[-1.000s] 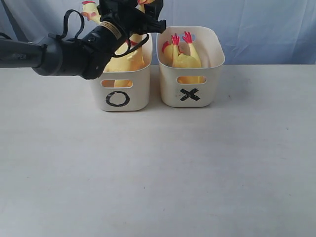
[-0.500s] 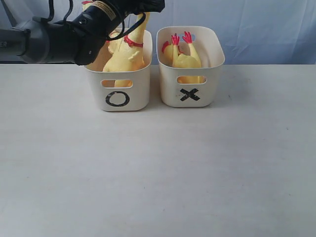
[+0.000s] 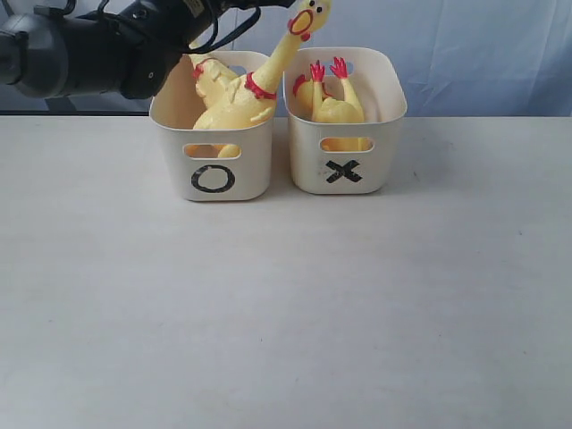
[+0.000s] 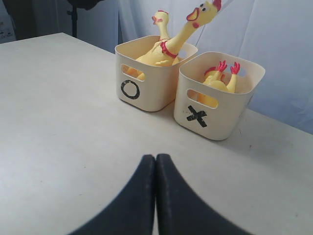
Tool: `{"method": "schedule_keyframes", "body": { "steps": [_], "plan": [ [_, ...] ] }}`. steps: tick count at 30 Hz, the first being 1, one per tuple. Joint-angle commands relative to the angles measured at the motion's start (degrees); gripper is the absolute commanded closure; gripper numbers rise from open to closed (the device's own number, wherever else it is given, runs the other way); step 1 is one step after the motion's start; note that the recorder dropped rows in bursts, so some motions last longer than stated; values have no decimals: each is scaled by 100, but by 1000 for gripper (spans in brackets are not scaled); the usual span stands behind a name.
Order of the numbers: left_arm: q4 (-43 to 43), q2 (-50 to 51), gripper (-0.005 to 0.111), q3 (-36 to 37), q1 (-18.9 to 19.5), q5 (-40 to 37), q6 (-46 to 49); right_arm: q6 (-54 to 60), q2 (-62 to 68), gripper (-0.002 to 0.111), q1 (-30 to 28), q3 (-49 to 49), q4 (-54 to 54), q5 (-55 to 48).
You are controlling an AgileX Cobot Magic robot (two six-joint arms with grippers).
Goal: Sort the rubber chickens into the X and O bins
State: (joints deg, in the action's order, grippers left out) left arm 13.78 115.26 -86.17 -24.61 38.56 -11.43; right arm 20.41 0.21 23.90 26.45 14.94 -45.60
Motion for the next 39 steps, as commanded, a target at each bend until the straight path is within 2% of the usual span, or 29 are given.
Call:
{"method": "schedule_keyframes", "body": {
  "steps": [1, 4, 9, 17, 24, 27, 31, 39],
  "plan": [
    [12, -68, 53, -13, 42, -342, 251, 7, -21, 108, 14, 22, 8, 31],
    [-47, -95, 69, -13, 51, -791, 668, 7, -21, 108, 14, 22, 8, 31],
    [-341, -192, 106, -13, 75, -1642, 1507, 7, -21, 108, 14, 22, 8, 31],
    [-1930, -465, 107, -13, 277, -2538, 2492, 7, -21, 108, 14, 22, 8, 31],
    [-1991, -814, 107, -1, 484, -3856, 2843, 7, -21, 108, 14, 22, 8, 31],
    [-1606, -1015, 107, 85, 508, -4425, 2843, 7, -21, 108, 14, 22, 33, 19],
    [-1566, -1450, 107, 793, 598, -4408, 2814, 7, -21, 108, 14, 22, 59, 19],
    [-1589, -3048, 107, 2652, 1141, -3922, 2800, 7, -21, 108, 14, 22, 78, 22]
  ]
}}
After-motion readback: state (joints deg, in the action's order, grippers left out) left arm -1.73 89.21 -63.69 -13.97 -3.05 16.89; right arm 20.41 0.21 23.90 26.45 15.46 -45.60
